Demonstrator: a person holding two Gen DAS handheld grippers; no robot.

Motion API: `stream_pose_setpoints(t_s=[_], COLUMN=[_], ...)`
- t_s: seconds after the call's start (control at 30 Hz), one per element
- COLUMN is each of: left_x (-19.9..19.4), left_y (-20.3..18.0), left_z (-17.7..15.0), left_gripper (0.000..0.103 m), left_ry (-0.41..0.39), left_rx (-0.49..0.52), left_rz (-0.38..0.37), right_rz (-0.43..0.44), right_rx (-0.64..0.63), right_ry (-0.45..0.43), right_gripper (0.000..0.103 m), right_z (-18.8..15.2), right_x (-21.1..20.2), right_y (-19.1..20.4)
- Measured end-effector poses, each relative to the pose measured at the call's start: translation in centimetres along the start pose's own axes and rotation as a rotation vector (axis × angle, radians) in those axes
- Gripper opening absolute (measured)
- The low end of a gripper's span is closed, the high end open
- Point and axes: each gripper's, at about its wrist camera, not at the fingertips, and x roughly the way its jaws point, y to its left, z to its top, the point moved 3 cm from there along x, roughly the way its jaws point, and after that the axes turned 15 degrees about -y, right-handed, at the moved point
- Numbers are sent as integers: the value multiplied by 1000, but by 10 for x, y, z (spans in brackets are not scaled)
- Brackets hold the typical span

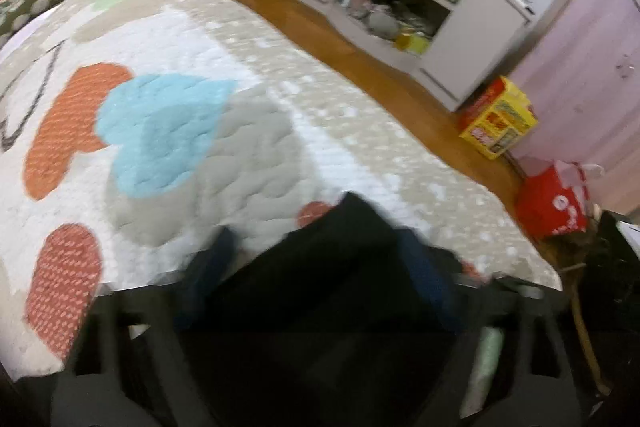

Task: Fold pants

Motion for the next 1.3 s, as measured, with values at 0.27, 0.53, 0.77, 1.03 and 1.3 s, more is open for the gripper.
stream_pose_setpoints(t_s=[0.27, 0.53, 0.77, 1.03, 1.3], left_x=[-13, -94, -183, -260, -279], left_y=[11, 16, 62, 137, 122], left_z=[3, 22, -5, -100, -149], left_gripper=[24, 24, 23, 36, 40], left_ry=[-29, -194, -300, -310, -314], left_rx=[-65, -83, -167, -401, -443], left_rz=[-28, -1, 140, 350, 420], right_rz=[87, 174, 333, 550, 347], right_rx=[89, -50, -243, -214, -310], right_ry=[-13, -78, -37, 290, 130], right_gripper=[23, 22, 22, 58, 59], right_z=[15, 46, 26, -75, -28], right_x=[5, -14, -5, 39, 18], right_y=[1, 68, 170, 233, 188])
